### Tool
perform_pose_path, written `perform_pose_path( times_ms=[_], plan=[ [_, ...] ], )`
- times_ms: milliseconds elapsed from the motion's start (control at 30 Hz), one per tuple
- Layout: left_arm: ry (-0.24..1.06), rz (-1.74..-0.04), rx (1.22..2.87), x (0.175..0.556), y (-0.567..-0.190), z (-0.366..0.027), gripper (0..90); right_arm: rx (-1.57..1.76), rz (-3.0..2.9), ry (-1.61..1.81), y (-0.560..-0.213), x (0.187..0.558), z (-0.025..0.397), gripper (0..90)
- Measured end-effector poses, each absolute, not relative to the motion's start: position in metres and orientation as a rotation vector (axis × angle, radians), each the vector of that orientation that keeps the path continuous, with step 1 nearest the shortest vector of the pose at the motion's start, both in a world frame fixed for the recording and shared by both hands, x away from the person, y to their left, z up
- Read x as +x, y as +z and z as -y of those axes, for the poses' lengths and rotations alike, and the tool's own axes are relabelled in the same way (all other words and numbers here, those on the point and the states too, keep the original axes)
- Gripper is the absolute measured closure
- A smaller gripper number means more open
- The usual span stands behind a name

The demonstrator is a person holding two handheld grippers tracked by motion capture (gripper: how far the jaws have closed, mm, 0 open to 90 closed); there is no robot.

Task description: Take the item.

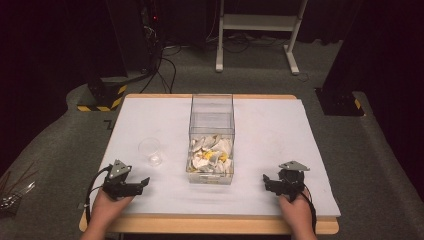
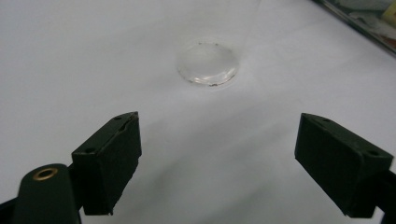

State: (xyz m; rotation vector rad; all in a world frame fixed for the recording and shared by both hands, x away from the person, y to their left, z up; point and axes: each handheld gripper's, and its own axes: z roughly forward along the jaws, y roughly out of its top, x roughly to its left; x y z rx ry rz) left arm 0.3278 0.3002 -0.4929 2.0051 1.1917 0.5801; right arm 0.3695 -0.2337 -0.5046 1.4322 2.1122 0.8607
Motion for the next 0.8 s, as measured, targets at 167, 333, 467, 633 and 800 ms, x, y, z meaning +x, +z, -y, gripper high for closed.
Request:
perform_pose_path(
  times_ms=[167,333,467,633,800],
  plan=[
    [0.576,-1.179,2.000,0.326,-0.491,-0.298,15.2,1.432,-2.111,0.861,-0.505,0.370,0.234,11.6],
    [0.574,-1.170,1.984,0.324,-0.487,-0.295,15.6,1.431,-2.114,0.862,-0.505,0.370,0.234,11.6],
    [0.580,-1.158,1.984,0.322,-0.483,-0.292,15.6,1.432,-2.113,0.862,-0.505,0.370,0.234,11.7],
    [0.580,-1.135,1.970,0.320,-0.479,-0.288,15.7,1.432,-2.113,0.861,-0.505,0.370,0.234,11.6],
    [0.576,-1.116,1.961,0.317,-0.475,-0.283,15.8,1.432,-2.113,0.861,-0.505,0.370,0.234,11.6]
  ],
)
